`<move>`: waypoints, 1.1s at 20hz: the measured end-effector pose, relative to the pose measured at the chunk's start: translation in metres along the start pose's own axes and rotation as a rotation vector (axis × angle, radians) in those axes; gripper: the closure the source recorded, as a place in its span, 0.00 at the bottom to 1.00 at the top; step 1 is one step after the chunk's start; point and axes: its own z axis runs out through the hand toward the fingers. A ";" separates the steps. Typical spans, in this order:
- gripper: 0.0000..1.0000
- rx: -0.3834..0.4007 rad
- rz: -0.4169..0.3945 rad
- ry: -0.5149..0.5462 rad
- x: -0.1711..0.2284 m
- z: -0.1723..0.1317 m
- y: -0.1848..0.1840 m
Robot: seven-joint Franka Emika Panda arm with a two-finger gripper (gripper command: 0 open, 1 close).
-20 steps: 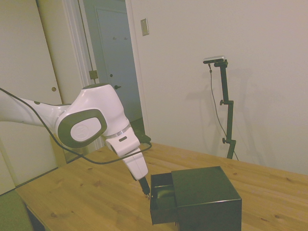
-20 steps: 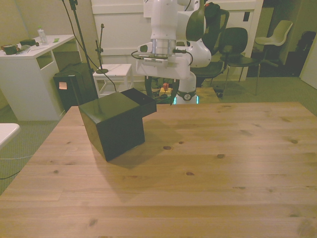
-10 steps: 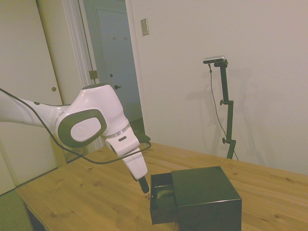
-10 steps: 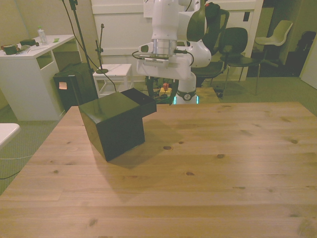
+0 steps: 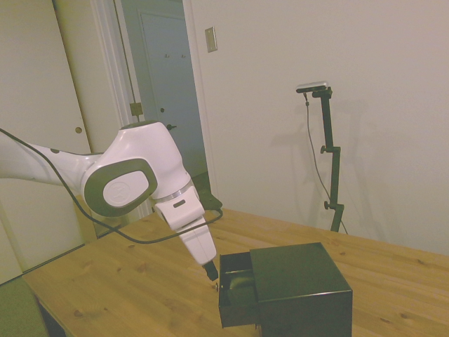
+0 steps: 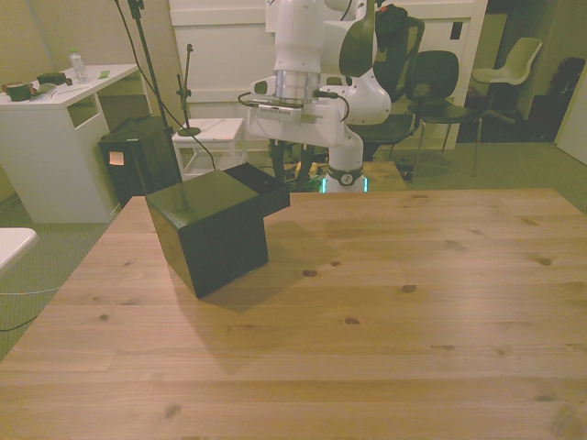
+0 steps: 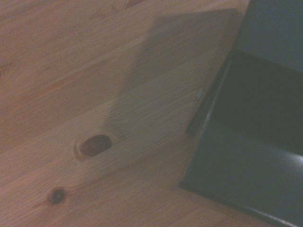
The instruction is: Close the top drawer
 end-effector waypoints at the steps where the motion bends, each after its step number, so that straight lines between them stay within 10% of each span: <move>1: 1.00 -0.001 0.008 0.001 0.002 0.000 0.002; 22: 1.00 -0.002 0.135 0.051 0.087 0.004 0.005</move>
